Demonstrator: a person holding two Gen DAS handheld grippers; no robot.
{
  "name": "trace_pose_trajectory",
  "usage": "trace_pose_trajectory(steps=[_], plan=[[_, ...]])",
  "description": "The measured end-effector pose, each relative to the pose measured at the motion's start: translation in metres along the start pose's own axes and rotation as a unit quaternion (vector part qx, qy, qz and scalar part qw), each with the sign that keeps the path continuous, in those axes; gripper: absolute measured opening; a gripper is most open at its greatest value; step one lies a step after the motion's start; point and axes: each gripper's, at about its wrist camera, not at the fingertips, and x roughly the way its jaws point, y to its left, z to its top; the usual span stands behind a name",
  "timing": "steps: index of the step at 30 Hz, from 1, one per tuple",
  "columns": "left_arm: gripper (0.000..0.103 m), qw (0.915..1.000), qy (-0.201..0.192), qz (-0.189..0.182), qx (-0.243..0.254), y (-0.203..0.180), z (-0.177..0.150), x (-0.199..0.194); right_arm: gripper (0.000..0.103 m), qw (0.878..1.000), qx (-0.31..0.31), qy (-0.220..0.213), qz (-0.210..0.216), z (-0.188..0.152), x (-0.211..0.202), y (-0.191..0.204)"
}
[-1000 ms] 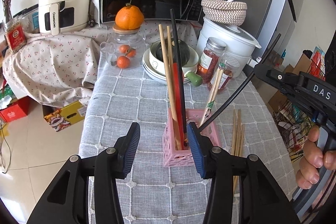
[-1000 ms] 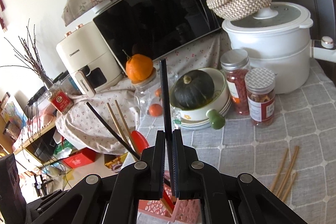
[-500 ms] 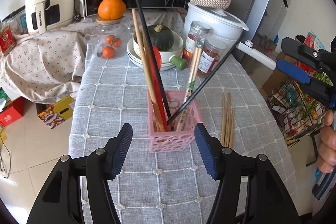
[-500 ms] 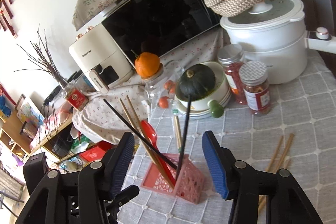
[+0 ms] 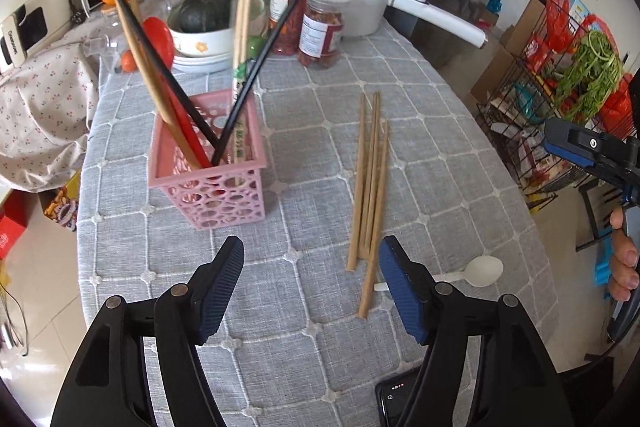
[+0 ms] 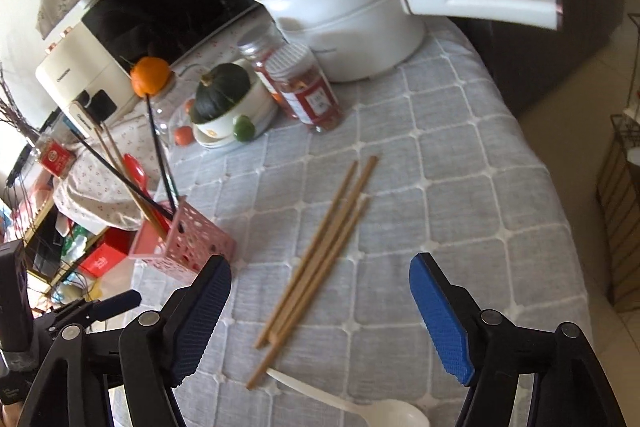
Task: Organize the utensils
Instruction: 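Move the left tool to the remaining wooden chopsticks and grasp one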
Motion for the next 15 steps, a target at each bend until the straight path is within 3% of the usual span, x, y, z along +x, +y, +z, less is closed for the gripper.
trace_pose_trajectory(steps=[4,8,12,15], plan=[[0.073,0.9990,0.027,0.028,0.023,-0.023,0.004,0.015,0.078,0.999,0.009,0.034,-0.030,-0.013,0.002,-0.023],[0.073,0.9933,0.011,0.088,0.075,-0.047,0.023,0.026,0.078,0.998,0.013,0.052,-0.043,-0.020,0.002,-0.042],[0.071,0.9957,0.019,0.070,0.058,-0.056,0.050,0.048,0.080,0.997,0.028,0.051,-0.049,-0.020,0.004,-0.057],[0.052,0.9969,0.032,0.060,0.040,-0.058,0.071,0.072,0.081,0.997,0.038,0.048,-0.049,-0.018,0.007,-0.066]])
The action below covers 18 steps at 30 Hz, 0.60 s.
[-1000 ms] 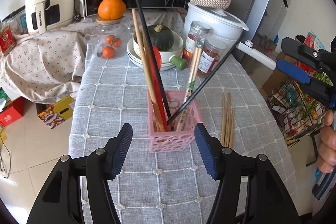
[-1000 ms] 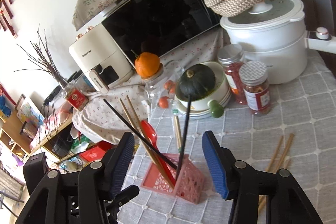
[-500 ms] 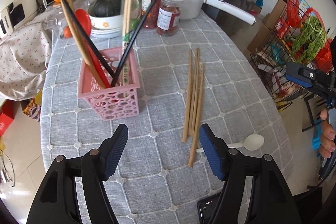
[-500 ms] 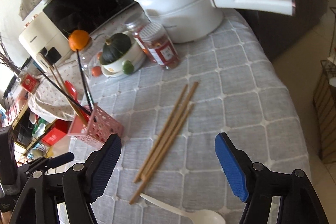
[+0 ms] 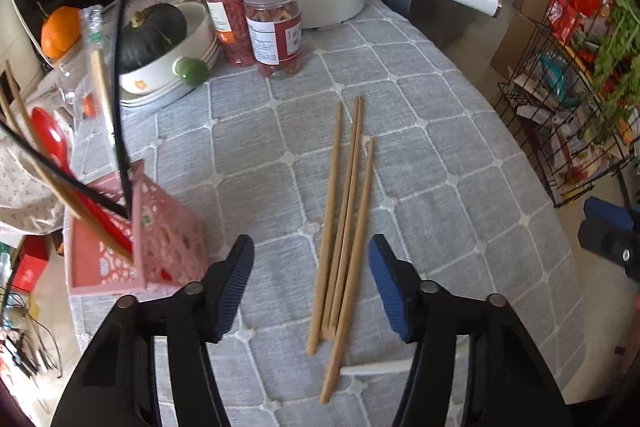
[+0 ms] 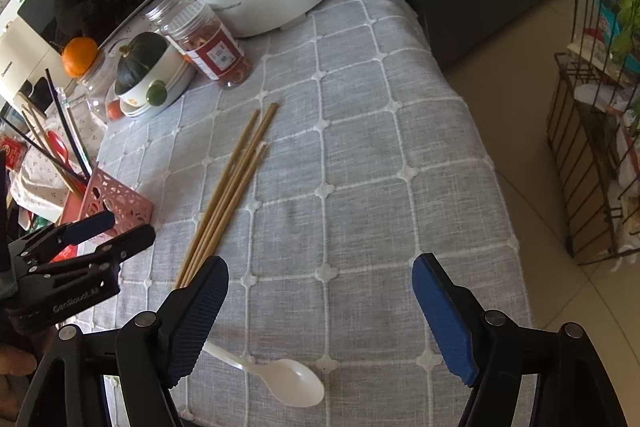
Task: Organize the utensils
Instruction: 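Move the left tool to the remaining wooden chopsticks and grasp one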
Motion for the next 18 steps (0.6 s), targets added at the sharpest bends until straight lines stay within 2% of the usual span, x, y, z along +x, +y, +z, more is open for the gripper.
trace_pose_trajectory(steps=[1,7,14,18], plan=[[0.045,1.0000,0.006,-0.002,-0.003,-0.001,0.007,0.009,0.081,1.000,0.002,-0.001,-0.001,0.001,0.002,-0.001],[0.020,0.9991,0.031,-0.024,-0.015,-0.002,0.043,0.062,0.081,1.000,0.013,0.008,0.000,0.009,0.020,-0.013],[0.015,0.9976,0.038,-0.041,-0.041,0.001,0.067,0.100,0.081,0.999,0.028,0.025,0.002,0.015,0.041,-0.028],[0.015,0.9982,0.040,-0.028,-0.034,-0.004,0.073,0.109,0.081,0.999,0.035,0.029,0.002,0.016,0.048,-0.032]])
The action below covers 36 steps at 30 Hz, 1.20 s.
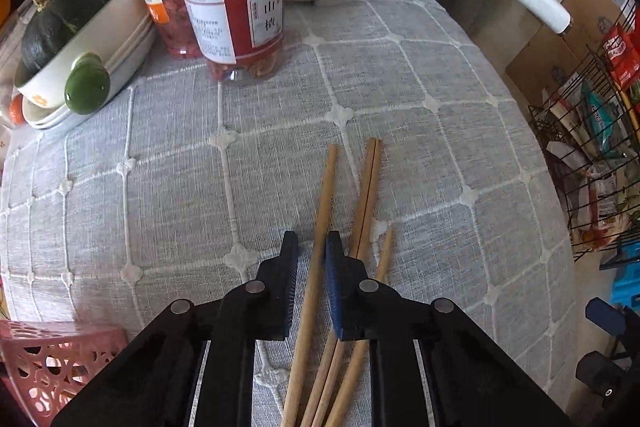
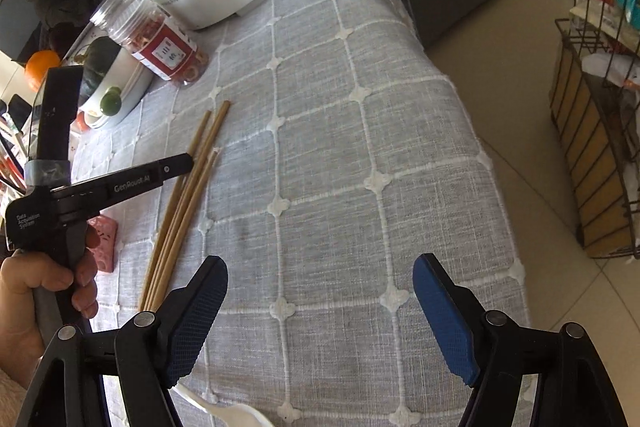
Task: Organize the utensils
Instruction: 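Move the left tool to the remaining wooden chopsticks and grasp one, then lift the grasped wooden chopstick upright with the left tool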
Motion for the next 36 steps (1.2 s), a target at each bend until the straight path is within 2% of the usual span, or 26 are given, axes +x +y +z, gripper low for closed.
trace_pose_trajectory(steps=[4,6,10,15,22,26,29,32,34,36], plan=[[0.014,1.0000,0.000,0.009,0.000,-0.003,0.001,0.001,0.081,1.000,0.003,0.005,0.002,0.000,0.004,0.000],[0.007,0.9998,-0.002,0.018,0.007,-0.006,0.000,0.001,0.081,1.000,0.001,0.006,0.000,-0.001,0.005,0.001],[0.006,0.9993,-0.023,0.019,0.022,-0.009,-0.010,-0.016,0.081,1.000,0.000,0.004,-0.002,-0.001,0.004,0.005],[0.006,0.9970,-0.073,0.003,0.023,-0.003,-0.035,-0.074,0.081,1.000,0.010,0.000,-0.001,-0.001,-0.001,0.009],[0.006,0.9881,-0.152,-0.006,0.026,0.015,-0.086,-0.165,0.081,0.999,0.041,-0.010,0.007,-0.005,-0.015,0.022],[0.006,0.9809,-0.194,-0.008,0.016,0.038,-0.120,-0.208,0.081,0.999,0.042,-0.027,-0.012,-0.005,-0.021,0.037],[0.006,0.9728,-0.228,-0.037,-0.019,0.063,-0.142,-0.229,0.080,0.999,0.024,-0.032,-0.023,-0.001,-0.022,0.051],[0.006,0.9668,-0.246,-0.055,-0.038,0.083,-0.157,-0.235,0.074,0.999,0.012,-0.030,-0.029,0.002,-0.015,0.061],[0.006,0.9652,-0.250,-0.062,-0.044,0.091,-0.159,-0.235,0.067,0.999,0.000,-0.025,-0.025,0.001,-0.006,0.068],[0.006,0.9629,-0.256,-0.070,-0.050,0.097,-0.162,-0.236,0.054,1.000,-0.015,-0.015,-0.019,-0.001,0.007,0.075]])
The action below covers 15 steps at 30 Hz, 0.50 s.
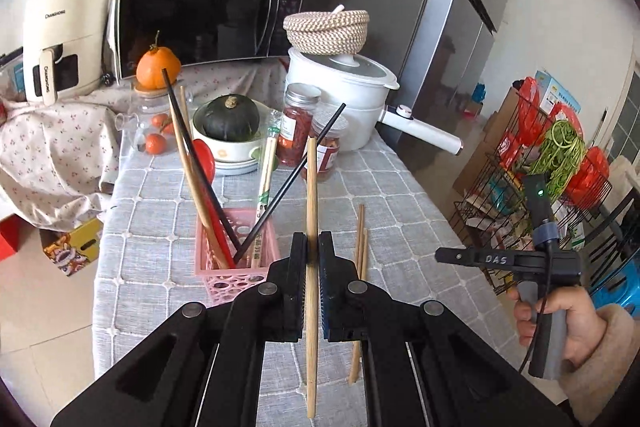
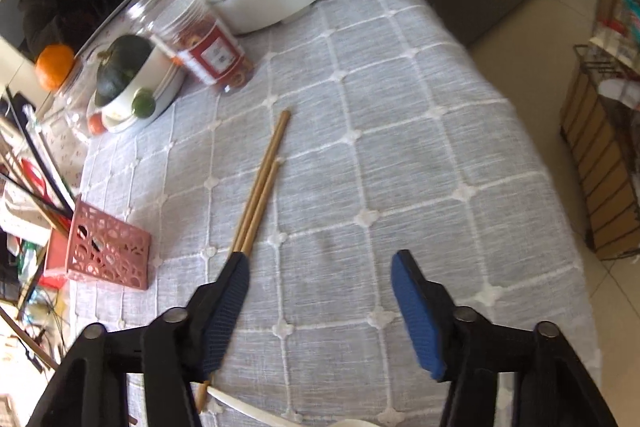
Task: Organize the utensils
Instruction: 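Lift the grasped wooden chopstick upright with the left tool, then grasp another wooden chopstick with the right tool while the left carries its chopstick toward the basket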
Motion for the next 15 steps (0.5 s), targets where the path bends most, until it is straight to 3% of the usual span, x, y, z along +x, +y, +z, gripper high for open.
trace_pose_trajectory(steps=[3,5,15], plan=[[0.006,0.9999,-0.003,-0.007,-0.008,0.008,0.001,-0.001,0.037,0.999,-0.014,0.031,0.001,-0.001,0.025,0.014],[0.006,0.9998,-0.009,-0.011,-0.015,0.014,0.001,-0.002,0.031,0.998,-0.027,0.049,-0.001,-0.002,0.040,0.025],[0.006,0.9992,-0.001,-0.017,-0.037,0.033,0.003,0.008,0.023,0.996,-0.030,0.077,-0.013,0.006,0.086,0.046]])
